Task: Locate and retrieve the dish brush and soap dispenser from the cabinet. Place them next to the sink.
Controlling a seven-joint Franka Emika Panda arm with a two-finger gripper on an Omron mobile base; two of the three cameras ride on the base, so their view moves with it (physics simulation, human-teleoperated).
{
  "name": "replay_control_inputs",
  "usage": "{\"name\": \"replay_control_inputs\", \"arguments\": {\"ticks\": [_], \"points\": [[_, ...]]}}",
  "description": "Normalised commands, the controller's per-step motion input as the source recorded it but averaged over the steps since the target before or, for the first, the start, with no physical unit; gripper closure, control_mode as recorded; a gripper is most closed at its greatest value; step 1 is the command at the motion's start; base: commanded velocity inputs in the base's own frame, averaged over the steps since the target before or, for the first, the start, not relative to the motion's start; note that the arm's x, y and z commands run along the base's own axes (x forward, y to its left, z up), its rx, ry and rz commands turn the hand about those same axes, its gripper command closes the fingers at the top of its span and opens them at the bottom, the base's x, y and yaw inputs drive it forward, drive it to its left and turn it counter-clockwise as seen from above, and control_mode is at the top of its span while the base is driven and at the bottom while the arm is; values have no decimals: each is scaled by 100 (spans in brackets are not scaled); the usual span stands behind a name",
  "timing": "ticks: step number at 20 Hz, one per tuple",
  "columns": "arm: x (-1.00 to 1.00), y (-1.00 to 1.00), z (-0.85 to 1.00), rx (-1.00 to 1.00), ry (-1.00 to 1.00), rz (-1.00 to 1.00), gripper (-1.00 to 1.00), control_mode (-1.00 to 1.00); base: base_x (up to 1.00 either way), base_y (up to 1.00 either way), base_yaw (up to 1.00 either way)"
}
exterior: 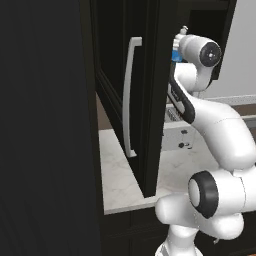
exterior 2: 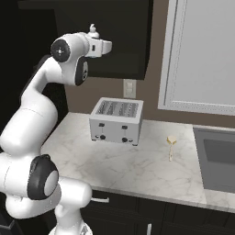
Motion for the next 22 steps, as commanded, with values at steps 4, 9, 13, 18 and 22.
{"name": "replay_control_inputs", "arguments": {"ticks": [4, 9, 13, 18, 22], "points": [[-81, 1, 1, 0, 0, 1, 100, -100, 0, 0, 0], [-79, 0, 0, 0, 0, 5, 100, -100, 0, 0, 0], [-83, 0, 8, 0, 2, 6, 100, -100, 0, 0, 0], [-86, 0, 15, -1, 5, 4, 100, -100, 0, 0, 0], [-68, 0, 1, -11, 10, 0, 100, -100, 0, 0, 0]]}}
